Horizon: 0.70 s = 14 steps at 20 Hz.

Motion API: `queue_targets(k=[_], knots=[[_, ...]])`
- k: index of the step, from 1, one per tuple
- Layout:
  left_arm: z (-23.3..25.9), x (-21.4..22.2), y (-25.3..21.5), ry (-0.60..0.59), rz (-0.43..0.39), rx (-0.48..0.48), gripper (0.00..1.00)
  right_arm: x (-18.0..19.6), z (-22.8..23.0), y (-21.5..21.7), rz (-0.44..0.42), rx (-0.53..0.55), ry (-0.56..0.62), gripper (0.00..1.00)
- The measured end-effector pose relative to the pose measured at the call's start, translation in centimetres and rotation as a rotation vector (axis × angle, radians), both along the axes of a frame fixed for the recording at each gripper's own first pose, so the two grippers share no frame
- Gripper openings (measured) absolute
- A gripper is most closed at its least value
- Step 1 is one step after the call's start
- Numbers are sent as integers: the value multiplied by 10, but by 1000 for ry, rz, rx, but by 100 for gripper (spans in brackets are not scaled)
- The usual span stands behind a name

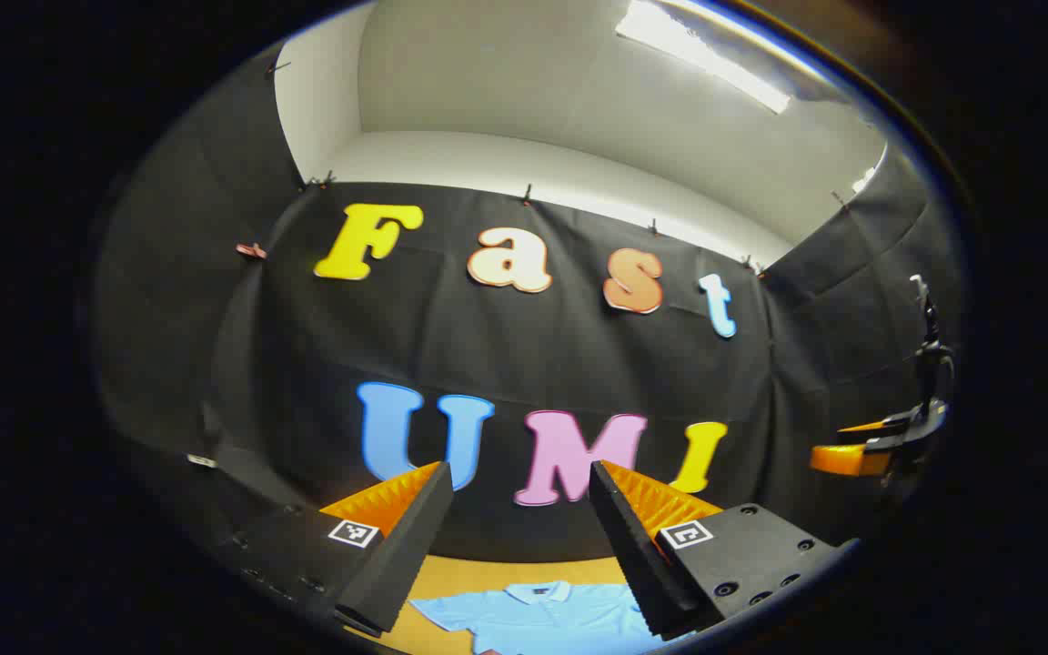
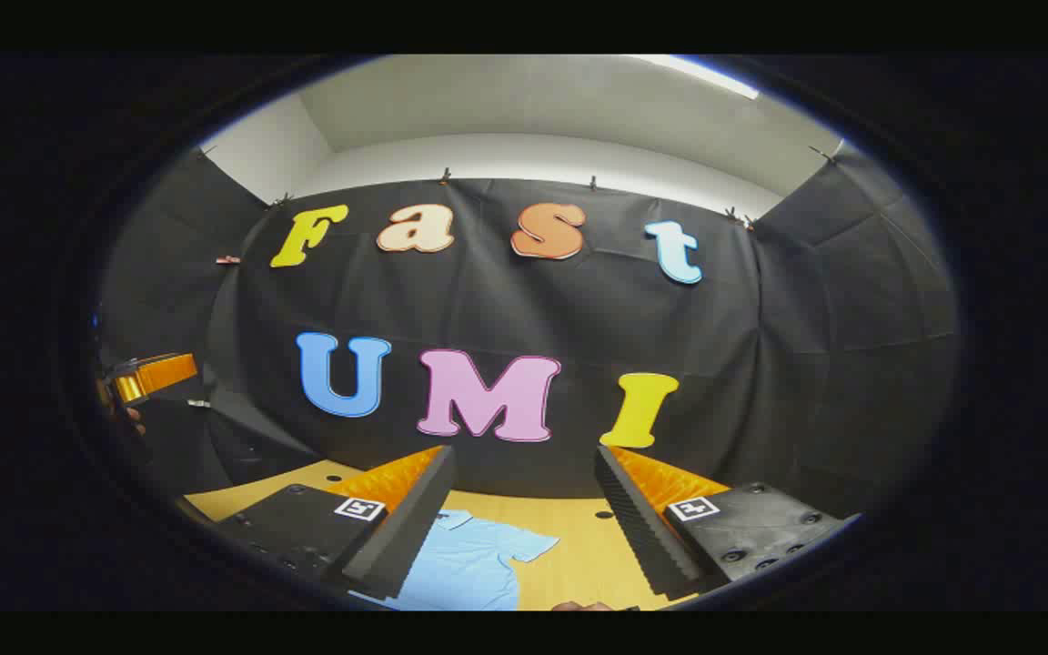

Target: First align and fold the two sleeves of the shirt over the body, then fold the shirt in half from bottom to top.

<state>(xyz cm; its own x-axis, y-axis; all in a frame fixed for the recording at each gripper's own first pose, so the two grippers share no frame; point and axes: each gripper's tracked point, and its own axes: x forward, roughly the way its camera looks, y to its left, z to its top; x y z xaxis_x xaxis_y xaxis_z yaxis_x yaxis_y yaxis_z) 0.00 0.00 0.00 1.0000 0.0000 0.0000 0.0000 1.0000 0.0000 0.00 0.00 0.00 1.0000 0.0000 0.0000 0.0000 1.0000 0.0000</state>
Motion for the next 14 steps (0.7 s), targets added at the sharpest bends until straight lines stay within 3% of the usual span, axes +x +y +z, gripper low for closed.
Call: queue_targets(k=[4,14], knots=[[-1,8,5,3,16,42,96,-2,1,-8,-34,23,-4,94],[-28,13,38,113,91,39,96,6,-15,-3,-46,7,28,95]])
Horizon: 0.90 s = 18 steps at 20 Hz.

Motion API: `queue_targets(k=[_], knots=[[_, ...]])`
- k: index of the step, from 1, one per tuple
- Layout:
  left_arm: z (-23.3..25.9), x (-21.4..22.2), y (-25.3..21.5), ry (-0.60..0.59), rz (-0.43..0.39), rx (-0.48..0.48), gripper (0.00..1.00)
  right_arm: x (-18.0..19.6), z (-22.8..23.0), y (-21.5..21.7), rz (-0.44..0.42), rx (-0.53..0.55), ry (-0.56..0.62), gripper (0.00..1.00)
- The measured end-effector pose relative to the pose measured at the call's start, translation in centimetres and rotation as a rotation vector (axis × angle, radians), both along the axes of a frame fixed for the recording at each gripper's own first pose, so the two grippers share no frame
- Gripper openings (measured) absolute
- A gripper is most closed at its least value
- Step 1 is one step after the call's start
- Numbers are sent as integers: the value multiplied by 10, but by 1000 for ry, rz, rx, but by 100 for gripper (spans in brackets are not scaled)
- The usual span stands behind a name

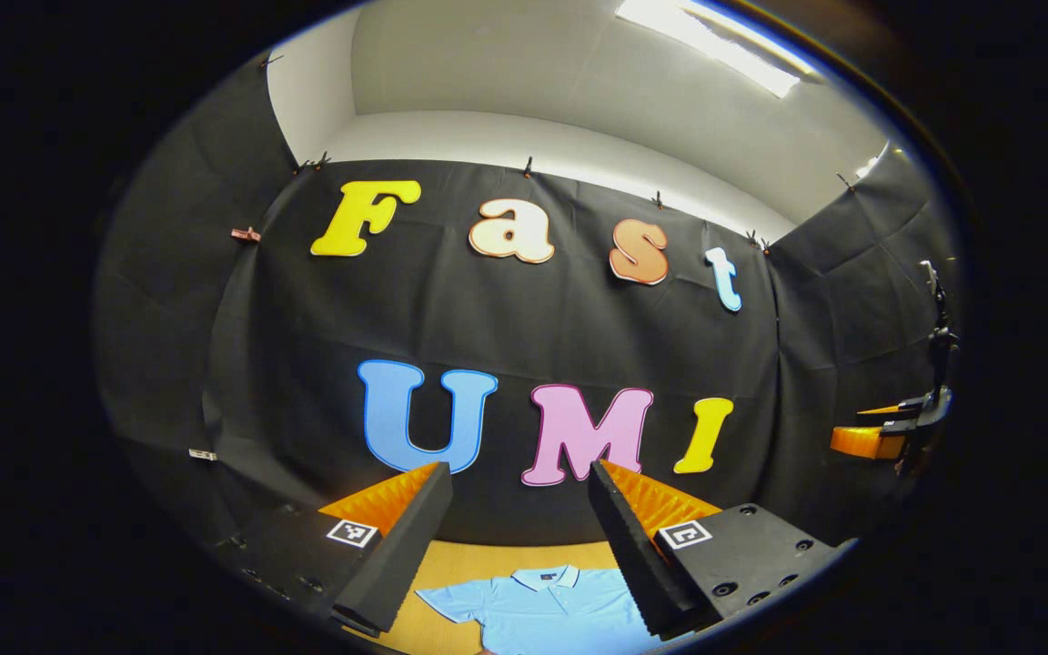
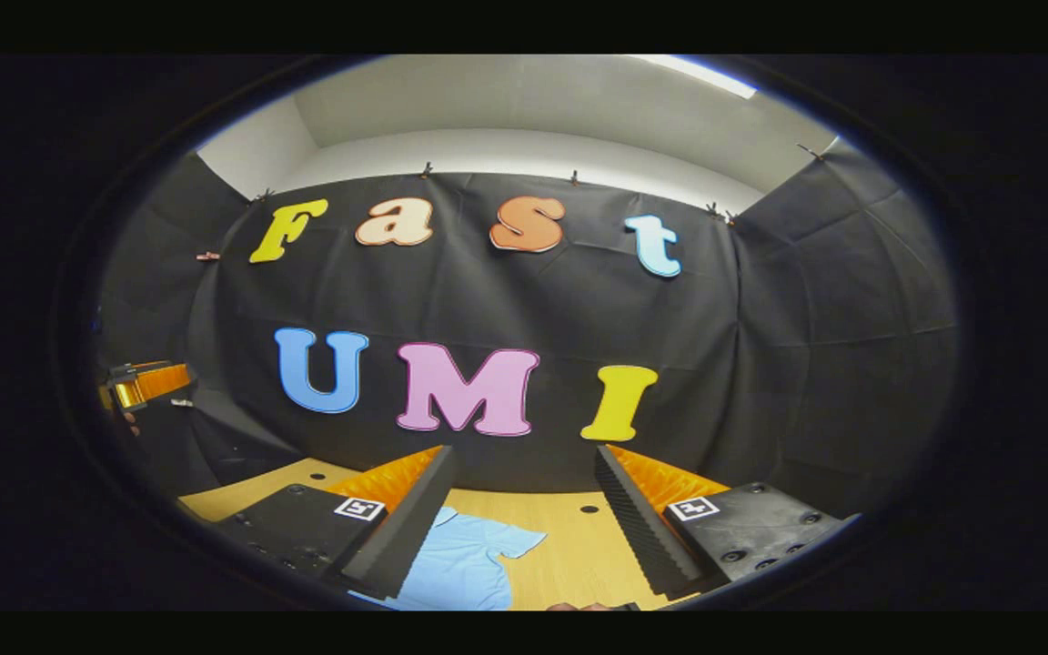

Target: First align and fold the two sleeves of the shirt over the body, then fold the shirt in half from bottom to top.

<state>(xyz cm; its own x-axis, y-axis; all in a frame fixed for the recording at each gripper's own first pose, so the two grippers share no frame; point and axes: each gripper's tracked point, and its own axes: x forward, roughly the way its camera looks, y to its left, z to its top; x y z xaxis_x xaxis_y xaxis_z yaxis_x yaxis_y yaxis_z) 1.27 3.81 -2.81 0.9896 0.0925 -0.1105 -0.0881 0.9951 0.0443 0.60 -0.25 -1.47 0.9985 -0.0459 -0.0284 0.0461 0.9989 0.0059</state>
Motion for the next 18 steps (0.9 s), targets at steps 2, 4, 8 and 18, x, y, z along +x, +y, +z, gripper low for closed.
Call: queue_targets(k=[2,4,8,18], knots=[[-3,-1,7,11,13,-7,96,4,-4,5,7,2,17,95],[-4,-4,14,16,22,-7,96,9,-4,11,22,3,28,95],[-20,-1,36,56,63,15,96,24,-3,14,52,8,40,95],[-65,40,41,150,112,33,97,134,-94,-2,147,69,229,97]])
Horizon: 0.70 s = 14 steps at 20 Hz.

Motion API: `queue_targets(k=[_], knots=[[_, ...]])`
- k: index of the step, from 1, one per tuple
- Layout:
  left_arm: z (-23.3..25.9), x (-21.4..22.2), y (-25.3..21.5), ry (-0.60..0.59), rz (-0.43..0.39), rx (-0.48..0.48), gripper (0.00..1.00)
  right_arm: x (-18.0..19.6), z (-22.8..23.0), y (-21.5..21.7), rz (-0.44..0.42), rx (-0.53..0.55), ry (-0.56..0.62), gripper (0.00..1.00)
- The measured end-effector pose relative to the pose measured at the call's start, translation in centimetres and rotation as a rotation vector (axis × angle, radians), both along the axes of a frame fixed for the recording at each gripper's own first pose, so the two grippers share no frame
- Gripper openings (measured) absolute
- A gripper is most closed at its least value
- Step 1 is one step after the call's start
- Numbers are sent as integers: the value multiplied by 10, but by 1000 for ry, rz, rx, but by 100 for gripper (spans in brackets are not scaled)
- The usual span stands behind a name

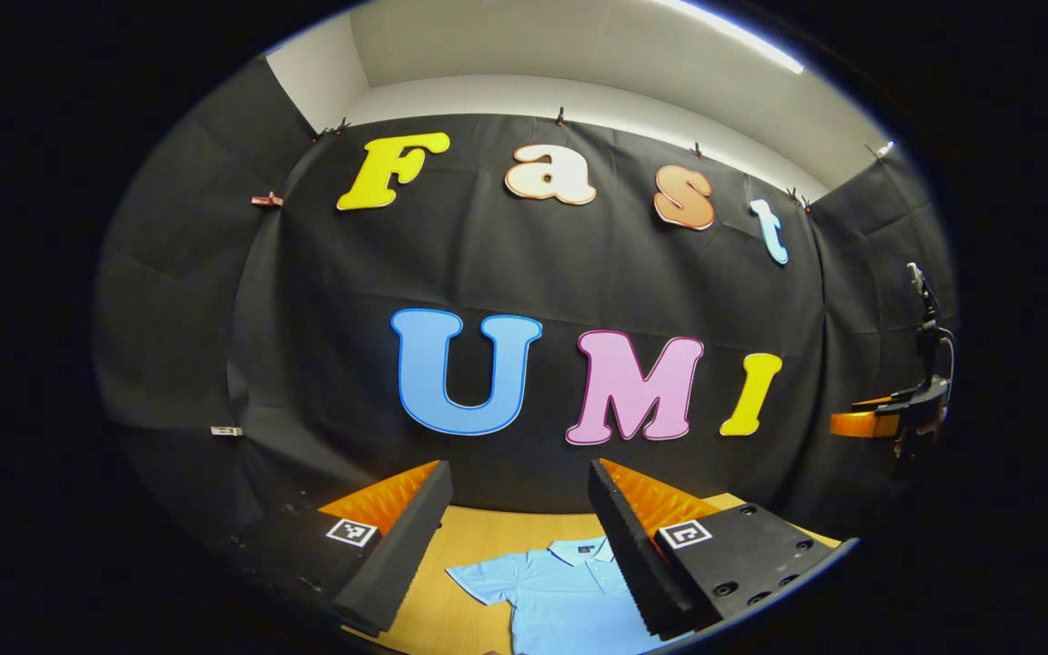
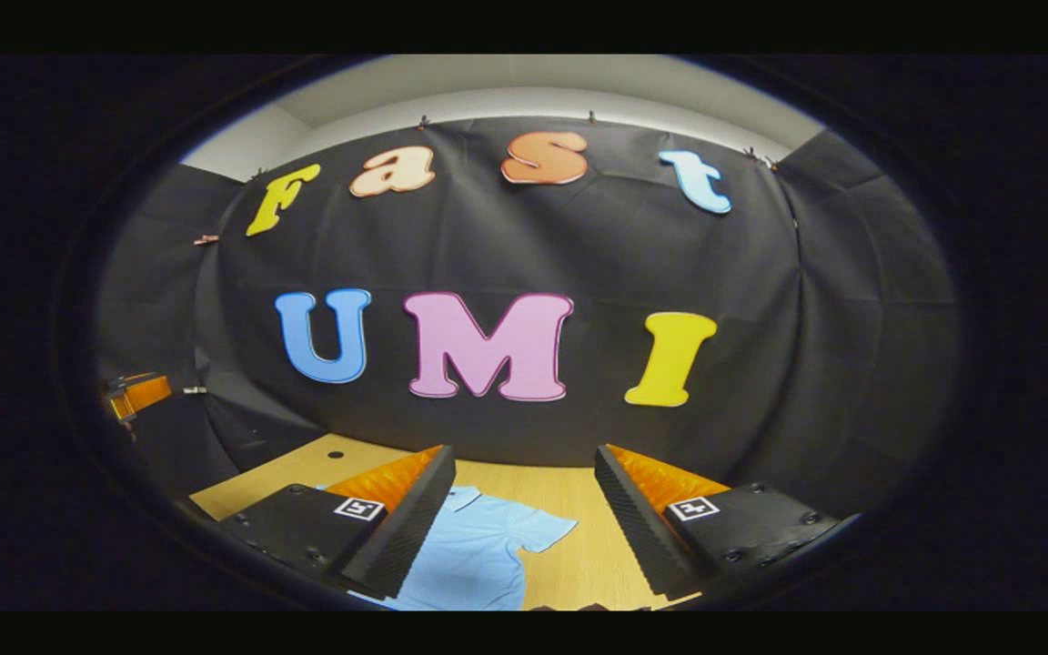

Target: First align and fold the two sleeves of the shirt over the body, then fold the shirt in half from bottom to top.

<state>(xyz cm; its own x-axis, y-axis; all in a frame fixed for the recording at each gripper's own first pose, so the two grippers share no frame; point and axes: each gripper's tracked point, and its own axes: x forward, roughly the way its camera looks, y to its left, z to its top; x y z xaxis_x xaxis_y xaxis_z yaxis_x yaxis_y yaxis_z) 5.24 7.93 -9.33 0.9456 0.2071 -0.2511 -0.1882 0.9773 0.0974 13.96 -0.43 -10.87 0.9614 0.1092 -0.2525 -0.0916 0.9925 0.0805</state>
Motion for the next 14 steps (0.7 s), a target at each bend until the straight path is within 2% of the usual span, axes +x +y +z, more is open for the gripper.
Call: queue_targets(k=[8,10,12,14], knots=[[-48,90,-3,52,99,63,97,129,-171,-1,132,15,243,96],[-67,110,-15,83,85,41,96,141,-218,4,163,75,358,97],[-87,120,-11,121,126,-4,97,146,-264,8,181,127,462,100],[-100,121,-3,153,175,-25,96,160,-317,1,177,134,544,100]])
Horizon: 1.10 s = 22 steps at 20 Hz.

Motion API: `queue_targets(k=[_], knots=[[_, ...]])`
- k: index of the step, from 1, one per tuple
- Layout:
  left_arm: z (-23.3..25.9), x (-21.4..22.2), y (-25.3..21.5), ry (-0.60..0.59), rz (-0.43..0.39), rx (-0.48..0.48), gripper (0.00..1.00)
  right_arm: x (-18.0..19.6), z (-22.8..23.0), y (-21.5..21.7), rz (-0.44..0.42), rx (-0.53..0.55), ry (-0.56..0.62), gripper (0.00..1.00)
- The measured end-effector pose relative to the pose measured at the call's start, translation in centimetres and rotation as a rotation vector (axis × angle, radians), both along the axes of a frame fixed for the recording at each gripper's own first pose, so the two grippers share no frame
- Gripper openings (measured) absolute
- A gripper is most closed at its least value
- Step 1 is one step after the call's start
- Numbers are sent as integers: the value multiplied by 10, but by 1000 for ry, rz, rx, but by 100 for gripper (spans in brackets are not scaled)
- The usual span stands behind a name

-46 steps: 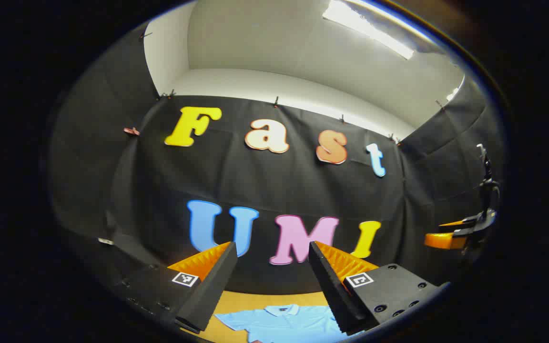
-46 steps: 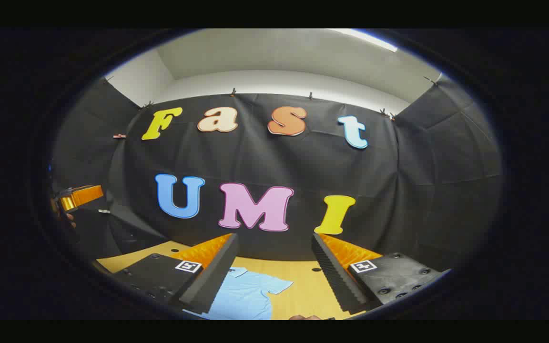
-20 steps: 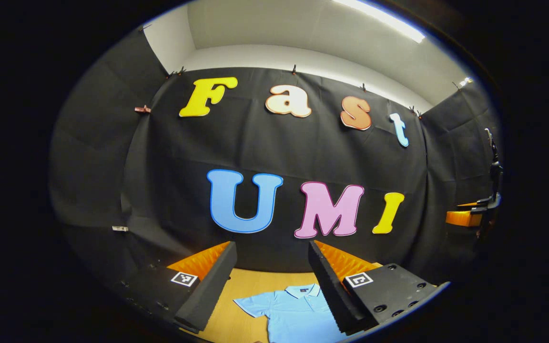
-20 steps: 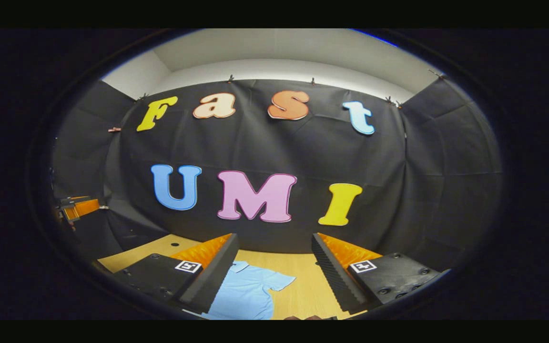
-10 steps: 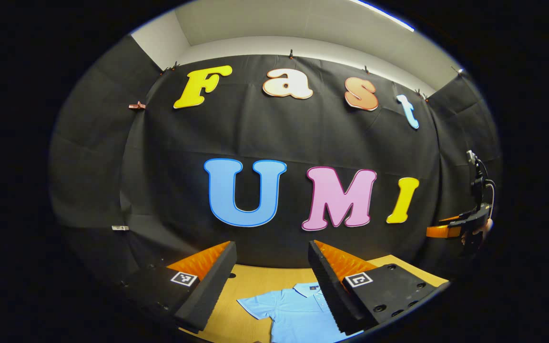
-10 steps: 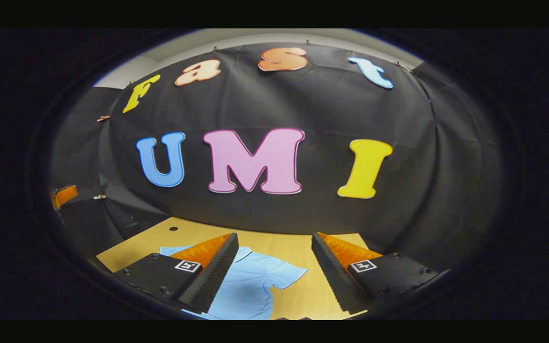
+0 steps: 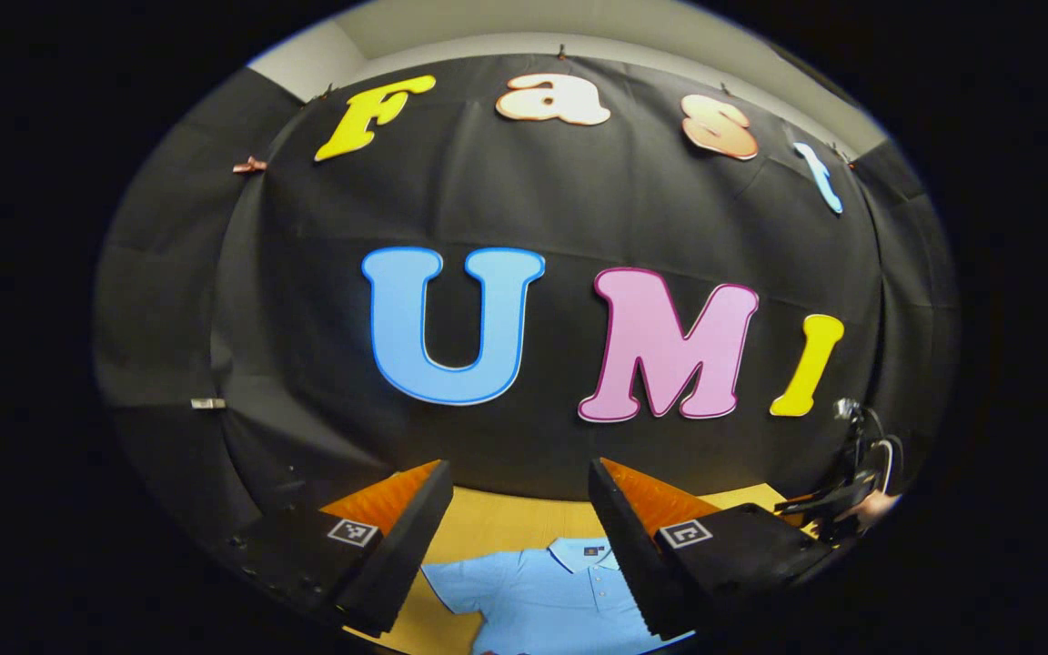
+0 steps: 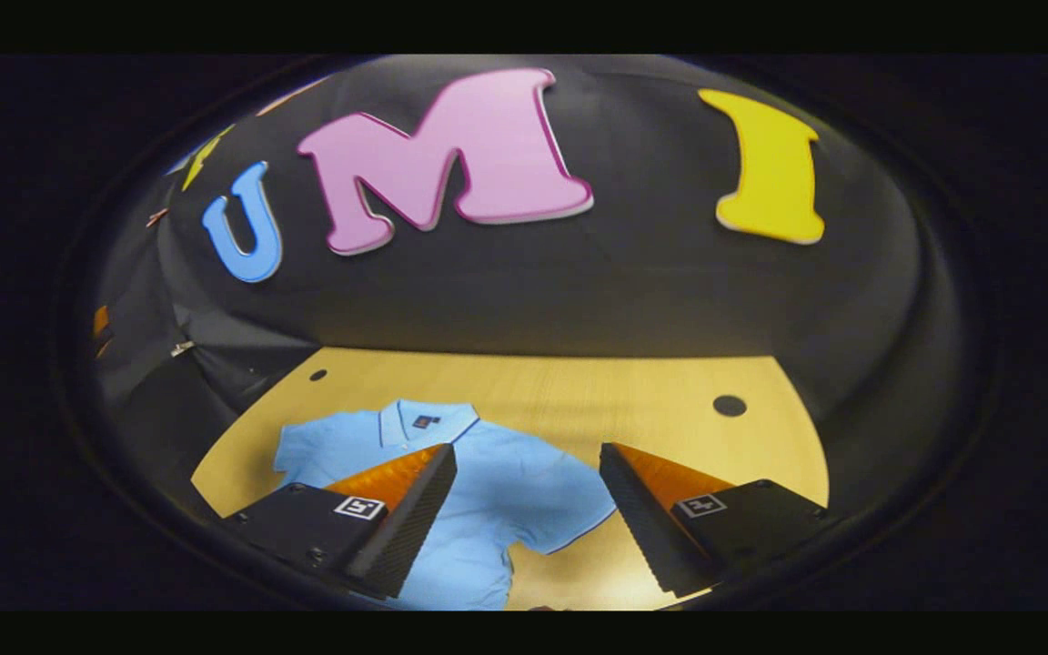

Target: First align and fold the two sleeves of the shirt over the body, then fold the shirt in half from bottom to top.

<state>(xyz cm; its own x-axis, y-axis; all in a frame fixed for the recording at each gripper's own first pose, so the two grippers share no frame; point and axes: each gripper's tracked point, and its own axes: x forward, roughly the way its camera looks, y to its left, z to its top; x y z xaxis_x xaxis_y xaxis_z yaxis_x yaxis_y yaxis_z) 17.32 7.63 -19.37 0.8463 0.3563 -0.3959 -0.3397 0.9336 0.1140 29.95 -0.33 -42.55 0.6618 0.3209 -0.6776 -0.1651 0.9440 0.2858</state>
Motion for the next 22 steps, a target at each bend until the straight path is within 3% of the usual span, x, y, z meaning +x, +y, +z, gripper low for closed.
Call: queue_targets(k=[1,2,4,8,11,12,14,15,16,19,22], knots=[[-4,-1,5,15,24,4,96,4,-24,-5,-5,-9,43,94],[-10,0,7,31,43,12,96,7,-43,-7,-12,-10,80,100],[-16,1,11,59,59,30,97,13,-81,-13,-42,-17,150,98],[-16,7,15,72,50,63,97,8,-130,-22,-95,-31,276,98],[-25,6,19,96,45,62,96,-6,-164,-28,-87,-115,346,98],[-30,2,23,109,47,66,97,6,-168,-28,-90,-143,294,98],[-35,-1,25,123,46,63,97,-1,-163,-27,-16,-206,253,90],[-36,-2,25,120,44,57,97,-5,-157,-16,26,-193,244,81],[-34,-6,25,117,43,52,97,-4,-160,-9,33,-183,237,62],[-26,-16,30,114,30,54,97,1,-159,-2,-73,-121,284,6],[-15,-31,44,107,36,78,96,11,-128,3,-82,-84,216,7]])
